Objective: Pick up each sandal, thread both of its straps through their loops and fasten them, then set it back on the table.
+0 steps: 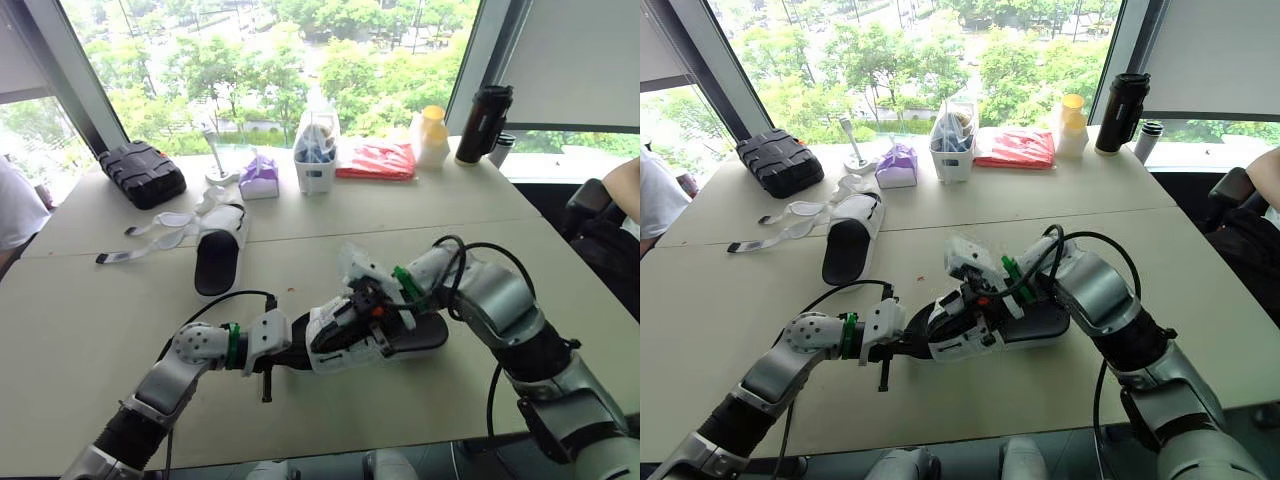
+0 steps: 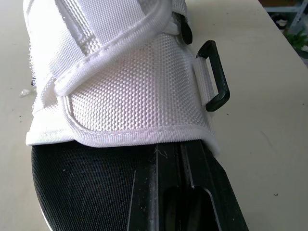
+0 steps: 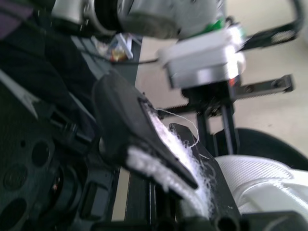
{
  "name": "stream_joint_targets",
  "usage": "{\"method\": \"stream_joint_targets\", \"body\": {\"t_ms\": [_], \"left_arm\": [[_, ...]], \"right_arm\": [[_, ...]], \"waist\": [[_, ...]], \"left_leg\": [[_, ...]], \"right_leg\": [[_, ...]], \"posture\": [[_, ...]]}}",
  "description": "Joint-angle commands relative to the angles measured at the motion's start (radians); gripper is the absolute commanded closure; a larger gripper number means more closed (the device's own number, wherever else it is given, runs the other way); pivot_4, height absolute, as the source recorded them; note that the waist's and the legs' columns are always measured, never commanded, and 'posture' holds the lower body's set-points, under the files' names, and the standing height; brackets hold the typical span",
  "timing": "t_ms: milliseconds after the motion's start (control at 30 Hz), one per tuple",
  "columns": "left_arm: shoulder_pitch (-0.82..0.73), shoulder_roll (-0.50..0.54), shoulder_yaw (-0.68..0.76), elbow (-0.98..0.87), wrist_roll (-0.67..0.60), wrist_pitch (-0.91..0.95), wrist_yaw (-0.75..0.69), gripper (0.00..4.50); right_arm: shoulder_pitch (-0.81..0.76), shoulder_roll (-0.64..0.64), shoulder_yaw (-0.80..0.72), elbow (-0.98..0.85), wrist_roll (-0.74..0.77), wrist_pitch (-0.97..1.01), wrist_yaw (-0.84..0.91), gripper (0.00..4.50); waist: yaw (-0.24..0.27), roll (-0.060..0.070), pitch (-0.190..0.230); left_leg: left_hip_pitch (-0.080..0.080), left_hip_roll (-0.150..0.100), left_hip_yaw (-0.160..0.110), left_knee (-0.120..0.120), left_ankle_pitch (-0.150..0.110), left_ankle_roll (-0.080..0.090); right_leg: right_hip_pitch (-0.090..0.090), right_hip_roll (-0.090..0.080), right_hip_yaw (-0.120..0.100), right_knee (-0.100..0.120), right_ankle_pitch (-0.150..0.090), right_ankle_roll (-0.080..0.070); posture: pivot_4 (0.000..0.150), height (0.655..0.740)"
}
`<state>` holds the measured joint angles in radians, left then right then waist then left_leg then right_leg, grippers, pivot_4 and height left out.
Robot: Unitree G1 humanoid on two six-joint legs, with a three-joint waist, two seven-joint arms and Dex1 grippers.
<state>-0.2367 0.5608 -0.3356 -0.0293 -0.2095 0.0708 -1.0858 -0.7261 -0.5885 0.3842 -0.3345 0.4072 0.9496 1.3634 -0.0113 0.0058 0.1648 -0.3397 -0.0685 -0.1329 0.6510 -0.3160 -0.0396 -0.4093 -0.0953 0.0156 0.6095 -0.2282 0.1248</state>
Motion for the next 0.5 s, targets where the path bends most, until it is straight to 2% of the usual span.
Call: {"method": "stream_joint_targets", "body": {"t_ms": [33, 133, 267, 400, 500], "left_arm": [[0.045, 0.021, -0.048, 0.122, 0.075, 0.099, 0.012, 4.50], [0.046, 0.023, -0.045, 0.120, 0.070, 0.107, 0.013, 4.50], [0.057, 0.027, -0.044, 0.105, 0.064, 0.122, 0.017, 4.50], [0.071, 0.033, -0.047, 0.086, 0.061, 0.133, 0.018, 4.50], [0.087, 0.038, -0.047, 0.069, 0.061, 0.139, 0.023, 4.50]], "right_arm": [[0.021, -0.020, 0.006, -0.085, 0.002, -0.108, -0.007, 4.41], [0.060, -0.023, 0.031, -0.108, -0.043, -0.225, -0.036, 4.41], [0.147, -0.027, 0.111, -0.085, -0.245, -0.586, -0.117, 4.41], [0.195, -0.044, 0.140, -0.038, -0.319, -0.790, -0.104, 4.41], [0.230, -0.086, 0.176, 0.018, -0.390, -0.949, -0.077, 3.59]], "waist": [[0.000, 0.000, 0.000], [0.001, -0.002, 0.000], [0.001, -0.004, 0.000], [0.000, -0.005, 0.000], [0.001, -0.006, 0.000]], "left_leg": [[0.000, 0.000, 0.000, 0.000, 0.000, 0.000], [0.000, 0.000, -0.001, -0.001, 0.000, 0.000], [0.000, 0.000, -0.001, -0.001, 0.000, 0.000], [0.000, 0.000, -0.001, -0.001, 0.000, 0.000], [0.000, 0.000, -0.001, -0.002, 0.000, 0.000]], "right_leg": [[0.000, 0.000, 0.000, 0.000, 0.000, 0.000], [0.000, 0.000, 0.000, 0.000, 0.000, 0.001], [0.000, 0.000, -0.001, 0.000, -0.001, 0.001], [0.000, 0.000, 0.000, 0.000, -0.001, 0.001], [0.000, 0.000, 0.000, 0.000, -0.001, 0.001]], "posture": [[0.150, 0.7400], [0.150, 0.7400], [0.150, 0.7400], [0.150, 0.7400], [0.150, 0.7400]]}}
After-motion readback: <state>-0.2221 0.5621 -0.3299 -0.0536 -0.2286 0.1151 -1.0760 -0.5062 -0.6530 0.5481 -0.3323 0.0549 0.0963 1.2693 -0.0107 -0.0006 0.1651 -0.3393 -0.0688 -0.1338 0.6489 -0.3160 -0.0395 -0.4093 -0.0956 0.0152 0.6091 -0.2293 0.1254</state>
